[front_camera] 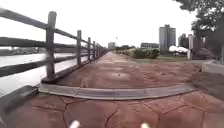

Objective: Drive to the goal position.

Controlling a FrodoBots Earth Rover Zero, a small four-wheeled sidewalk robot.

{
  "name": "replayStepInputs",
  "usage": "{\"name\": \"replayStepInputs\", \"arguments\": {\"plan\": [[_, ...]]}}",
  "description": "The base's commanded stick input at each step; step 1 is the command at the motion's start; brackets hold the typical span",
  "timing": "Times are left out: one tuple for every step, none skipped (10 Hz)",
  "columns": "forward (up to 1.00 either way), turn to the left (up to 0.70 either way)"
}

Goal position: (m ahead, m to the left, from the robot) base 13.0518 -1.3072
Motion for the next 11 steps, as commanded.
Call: {"name": "replayStepInputs", "arguments": {"plan": [[0.70,0.00],[0.70,0.00],[0.70,0.00],[0.70,0.00],[0.70,0.00],[0.70,0.00],[0.70,0.00],[0.70,0.00],[0.70,0.00],[0.70,0.00],[0.70,0.00]]}}
